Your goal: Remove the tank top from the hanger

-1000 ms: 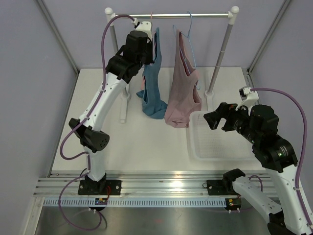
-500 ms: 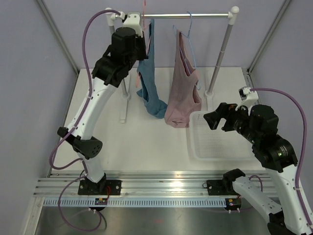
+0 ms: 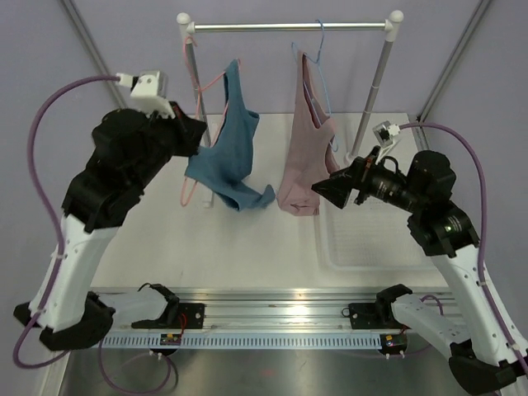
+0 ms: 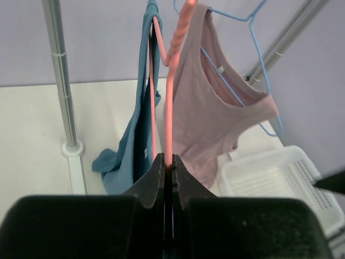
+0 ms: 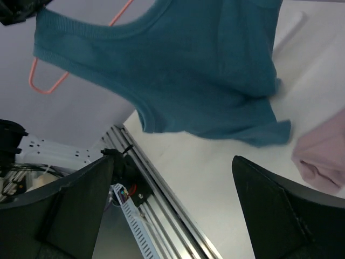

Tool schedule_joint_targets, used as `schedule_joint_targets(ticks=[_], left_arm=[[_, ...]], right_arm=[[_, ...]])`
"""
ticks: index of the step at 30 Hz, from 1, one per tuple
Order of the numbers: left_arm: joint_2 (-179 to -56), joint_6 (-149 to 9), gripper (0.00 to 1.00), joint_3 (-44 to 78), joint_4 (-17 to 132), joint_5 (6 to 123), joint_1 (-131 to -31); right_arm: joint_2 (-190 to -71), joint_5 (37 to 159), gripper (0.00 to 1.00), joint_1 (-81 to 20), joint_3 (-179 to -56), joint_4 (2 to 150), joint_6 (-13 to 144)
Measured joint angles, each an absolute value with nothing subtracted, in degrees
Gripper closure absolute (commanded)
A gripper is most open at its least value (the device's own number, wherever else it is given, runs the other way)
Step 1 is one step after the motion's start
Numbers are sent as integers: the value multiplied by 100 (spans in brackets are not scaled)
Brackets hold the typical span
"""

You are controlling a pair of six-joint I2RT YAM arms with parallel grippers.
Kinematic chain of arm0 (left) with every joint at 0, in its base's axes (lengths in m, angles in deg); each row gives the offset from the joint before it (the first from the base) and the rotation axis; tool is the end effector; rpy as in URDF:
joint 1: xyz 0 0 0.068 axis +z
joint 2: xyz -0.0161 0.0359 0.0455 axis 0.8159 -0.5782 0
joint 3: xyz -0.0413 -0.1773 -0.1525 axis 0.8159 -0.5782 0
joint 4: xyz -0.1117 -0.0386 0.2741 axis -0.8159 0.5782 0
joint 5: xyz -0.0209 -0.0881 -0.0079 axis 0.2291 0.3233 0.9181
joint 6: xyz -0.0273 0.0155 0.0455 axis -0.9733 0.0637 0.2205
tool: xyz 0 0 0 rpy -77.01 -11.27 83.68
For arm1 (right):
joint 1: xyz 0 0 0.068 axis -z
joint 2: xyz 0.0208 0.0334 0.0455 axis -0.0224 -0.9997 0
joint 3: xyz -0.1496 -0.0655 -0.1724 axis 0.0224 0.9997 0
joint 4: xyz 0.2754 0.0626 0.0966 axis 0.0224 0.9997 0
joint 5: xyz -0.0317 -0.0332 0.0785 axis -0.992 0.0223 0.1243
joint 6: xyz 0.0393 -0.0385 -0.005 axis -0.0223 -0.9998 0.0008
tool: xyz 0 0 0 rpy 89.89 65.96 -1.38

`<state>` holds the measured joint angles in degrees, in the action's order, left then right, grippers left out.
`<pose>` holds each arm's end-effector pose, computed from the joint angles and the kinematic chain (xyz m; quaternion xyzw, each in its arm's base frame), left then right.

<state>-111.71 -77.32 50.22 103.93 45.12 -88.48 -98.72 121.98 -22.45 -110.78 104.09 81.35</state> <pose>0.2078 -0.1304 0.5249 0.0376 0.7572 -0.2204 0.6137 0.2021 0.0995 0.4208 -0.1701 0.7339 0.4268 0.5002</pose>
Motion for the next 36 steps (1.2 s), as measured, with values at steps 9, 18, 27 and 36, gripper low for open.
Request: schedule_joint_targets(ticks=[9, 18, 27, 36], left_arm=[[-8643, -8128, 100, 3155, 10459, 5299, -8848], [-8297, -8427, 100, 1828, 10426, 5889, -8848], [-8350, -8541, 100, 1402, 10175, 6294, -8848], [-8354, -8517, 100, 1396, 10114, 6292, -8848]], right_arm=[[-11568, 12365, 1, -3312, -10816, 8333, 9009], [-12795, 10389, 12, -4772, -11240, 7721, 8583], [-13472, 9162, 31, -4849, -11680, 7539, 8032], [-13662, 8784, 89, -4853, -11717, 7507, 7776]])
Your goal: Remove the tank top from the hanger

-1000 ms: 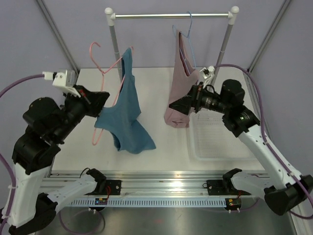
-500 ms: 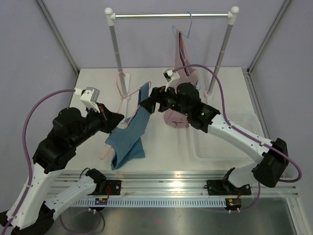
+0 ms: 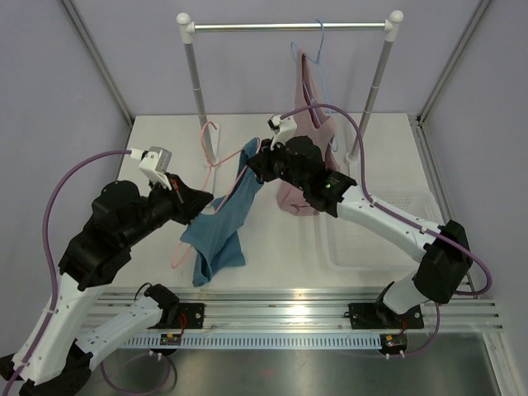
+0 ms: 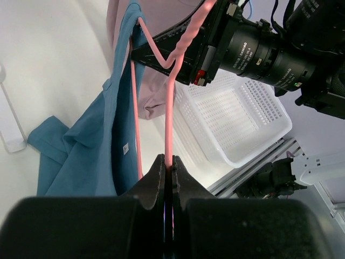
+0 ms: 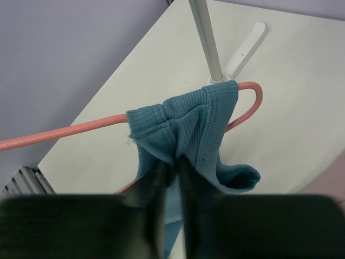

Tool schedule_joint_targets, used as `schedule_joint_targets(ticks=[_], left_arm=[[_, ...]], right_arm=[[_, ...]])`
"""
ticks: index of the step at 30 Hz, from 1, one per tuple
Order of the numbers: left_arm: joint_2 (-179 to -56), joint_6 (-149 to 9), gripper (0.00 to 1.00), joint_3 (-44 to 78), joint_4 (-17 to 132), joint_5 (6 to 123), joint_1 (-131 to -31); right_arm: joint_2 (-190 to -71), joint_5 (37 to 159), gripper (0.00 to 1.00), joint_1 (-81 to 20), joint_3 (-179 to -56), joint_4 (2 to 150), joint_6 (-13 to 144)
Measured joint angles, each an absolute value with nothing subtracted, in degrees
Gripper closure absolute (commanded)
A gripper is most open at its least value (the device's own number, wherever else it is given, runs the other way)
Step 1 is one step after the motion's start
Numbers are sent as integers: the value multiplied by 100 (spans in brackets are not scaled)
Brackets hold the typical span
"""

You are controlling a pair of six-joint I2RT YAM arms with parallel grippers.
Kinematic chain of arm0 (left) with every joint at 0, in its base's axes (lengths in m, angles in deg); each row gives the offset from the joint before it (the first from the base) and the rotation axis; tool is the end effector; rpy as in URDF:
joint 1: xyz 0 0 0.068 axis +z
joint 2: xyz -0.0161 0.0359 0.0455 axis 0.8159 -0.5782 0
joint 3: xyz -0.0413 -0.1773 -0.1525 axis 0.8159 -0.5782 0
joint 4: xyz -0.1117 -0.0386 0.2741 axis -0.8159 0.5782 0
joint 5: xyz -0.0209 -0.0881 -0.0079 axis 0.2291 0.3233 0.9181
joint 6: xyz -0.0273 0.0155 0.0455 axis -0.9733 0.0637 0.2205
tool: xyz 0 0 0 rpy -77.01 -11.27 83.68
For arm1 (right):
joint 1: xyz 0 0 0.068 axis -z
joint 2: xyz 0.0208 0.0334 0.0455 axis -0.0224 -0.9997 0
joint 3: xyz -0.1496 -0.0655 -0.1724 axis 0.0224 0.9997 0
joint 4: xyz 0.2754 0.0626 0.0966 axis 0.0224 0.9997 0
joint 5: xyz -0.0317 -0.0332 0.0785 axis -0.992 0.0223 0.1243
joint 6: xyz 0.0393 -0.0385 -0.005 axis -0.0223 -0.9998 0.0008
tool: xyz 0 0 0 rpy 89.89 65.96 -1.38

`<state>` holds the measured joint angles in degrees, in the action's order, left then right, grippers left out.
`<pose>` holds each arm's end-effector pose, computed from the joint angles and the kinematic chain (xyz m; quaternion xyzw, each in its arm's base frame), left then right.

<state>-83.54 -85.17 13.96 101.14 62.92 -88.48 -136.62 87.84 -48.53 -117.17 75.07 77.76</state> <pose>0.1478 -0.1042 0.4224 0.0864 0.7831 -0.3483 0.5080 0.2788 0.2993 0.3178 -0.1783 0.7545 0.3328 0.5369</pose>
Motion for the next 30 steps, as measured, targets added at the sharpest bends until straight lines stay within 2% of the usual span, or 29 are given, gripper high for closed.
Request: schedule_joint_targets(ticks=[1, 2, 10, 16, 24, 30], left_arm=[[-8356, -8510, 100, 1396, 10116, 6276, -8848], [-8358, -8484, 100, 1396, 10116, 6254, -8848], [-8341, -8342, 100, 1391, 10205, 6202, -8848], [-8164, -8259, 100, 1210, 10238, 6206, -8848], [-8109, -8252, 100, 867, 9628, 6491, -8848], [-8299, -8340, 100, 591, 8485, 6467, -8848]], right_arm=[[-13662, 8756, 98, -4853, -11715, 7509, 7750], [-13662, 8732, 100, -4853, -11715, 7509, 7719], [-13662, 8046, 100, -4829, -11848, 7950, 7486], [-13817, 7921, 100, -4189, -12532, 8591, 7582], [-14368, 8544, 100, -3834, -13043, 9166, 7781], [-13936, 9276, 100, -3828, -12608, 9207, 7958]])
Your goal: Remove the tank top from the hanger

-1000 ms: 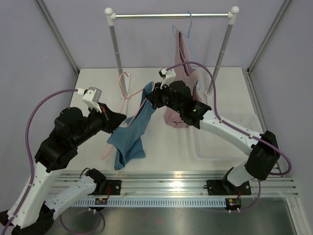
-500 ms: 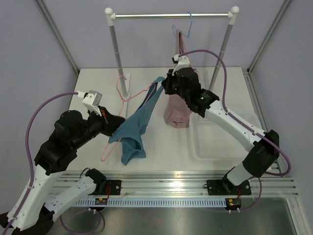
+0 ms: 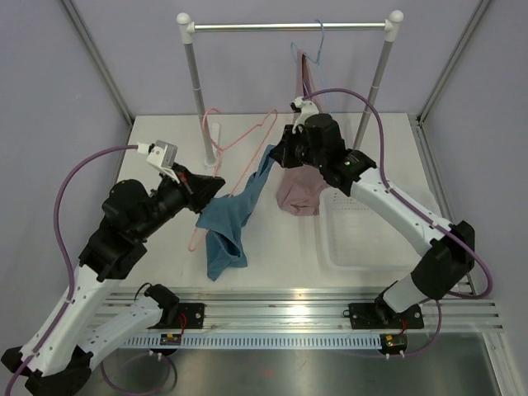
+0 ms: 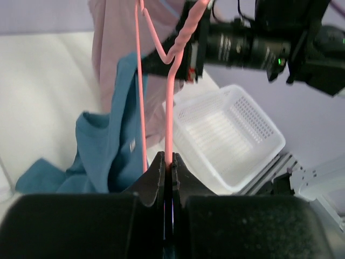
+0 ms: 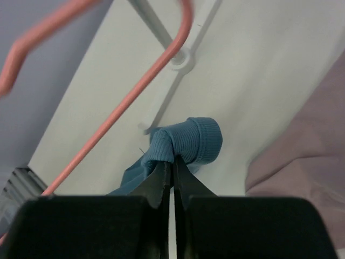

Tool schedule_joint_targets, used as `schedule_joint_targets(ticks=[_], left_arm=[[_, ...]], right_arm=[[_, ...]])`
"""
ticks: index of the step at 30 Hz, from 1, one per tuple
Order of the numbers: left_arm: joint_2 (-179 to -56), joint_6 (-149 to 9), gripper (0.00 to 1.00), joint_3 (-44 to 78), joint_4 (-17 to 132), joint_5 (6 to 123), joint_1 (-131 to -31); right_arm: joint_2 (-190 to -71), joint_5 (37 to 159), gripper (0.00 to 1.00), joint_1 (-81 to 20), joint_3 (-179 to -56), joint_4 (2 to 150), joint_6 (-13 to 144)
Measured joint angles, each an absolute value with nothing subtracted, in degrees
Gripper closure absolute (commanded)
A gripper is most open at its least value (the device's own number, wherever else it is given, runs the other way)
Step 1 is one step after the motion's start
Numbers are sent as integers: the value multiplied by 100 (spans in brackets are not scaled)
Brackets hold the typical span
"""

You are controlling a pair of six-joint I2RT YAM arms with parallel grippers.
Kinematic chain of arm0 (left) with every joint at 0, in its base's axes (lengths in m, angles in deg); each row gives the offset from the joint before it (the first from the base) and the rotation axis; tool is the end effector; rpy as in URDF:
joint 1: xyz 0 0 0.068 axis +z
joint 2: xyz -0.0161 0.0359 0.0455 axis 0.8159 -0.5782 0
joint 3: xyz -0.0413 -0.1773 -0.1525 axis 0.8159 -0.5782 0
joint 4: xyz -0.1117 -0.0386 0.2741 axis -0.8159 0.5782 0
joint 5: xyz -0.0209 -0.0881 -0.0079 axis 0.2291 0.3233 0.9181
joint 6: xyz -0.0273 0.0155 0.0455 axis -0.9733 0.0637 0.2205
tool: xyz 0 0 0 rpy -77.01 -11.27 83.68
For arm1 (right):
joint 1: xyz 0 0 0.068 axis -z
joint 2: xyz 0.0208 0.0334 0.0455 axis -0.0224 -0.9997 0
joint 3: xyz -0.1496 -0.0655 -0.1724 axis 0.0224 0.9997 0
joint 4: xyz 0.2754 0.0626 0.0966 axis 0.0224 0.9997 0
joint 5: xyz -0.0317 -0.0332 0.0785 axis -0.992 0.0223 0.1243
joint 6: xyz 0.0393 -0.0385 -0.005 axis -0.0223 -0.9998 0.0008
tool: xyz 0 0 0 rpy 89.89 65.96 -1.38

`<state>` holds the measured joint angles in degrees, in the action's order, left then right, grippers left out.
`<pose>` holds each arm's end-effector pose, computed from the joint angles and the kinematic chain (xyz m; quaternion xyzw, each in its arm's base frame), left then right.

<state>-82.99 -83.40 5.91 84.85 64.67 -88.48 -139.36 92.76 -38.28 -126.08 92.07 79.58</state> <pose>0.1668 -0.1183 0.4069 0.1082 0.7306 -0.3759 0.5597 0.3281 0.2493 0.3292 -0.1309 0.8209 0.2860 0.4766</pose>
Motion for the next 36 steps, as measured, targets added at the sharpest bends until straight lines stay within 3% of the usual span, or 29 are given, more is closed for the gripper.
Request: schedule_joint_targets(ticks=[12, 21, 23, 26, 29, 31, 36], left_arm=[[-9816, -8154, 100, 532, 4420, 6287, -8848], [-10057, -7778, 100, 1824, 5279, 5531, -8852], [-9860, -7776, 100, 1824, 5725, 5271, -8852], [-9672, -7804, 100, 1822, 6411, 4969, -8852], [-9663, -7887, 100, 1822, 7078, 4781, -8852], [-9764, -7960, 100, 1824, 7441, 4687, -8852], [-10625, -8060, 100, 2447, 8472, 4434, -8854]], right_arm=[[-11901, 11792, 100, -3815, -12276, 8720, 8539], [-11815, 11296, 100, -4589, -11723, 9126, 8102], [-11885, 10830, 86, -4794, -11256, 9157, 8087], [-12058, 10212, 39, -4971, -10735, 9329, 8152], [-12174, 9740, 6, -5048, -10552, 9570, 8189], [-12145, 9519, 1, -5067, -10552, 9631, 8176], [-11868, 8924, 0, -5080, -10595, 9872, 8174]])
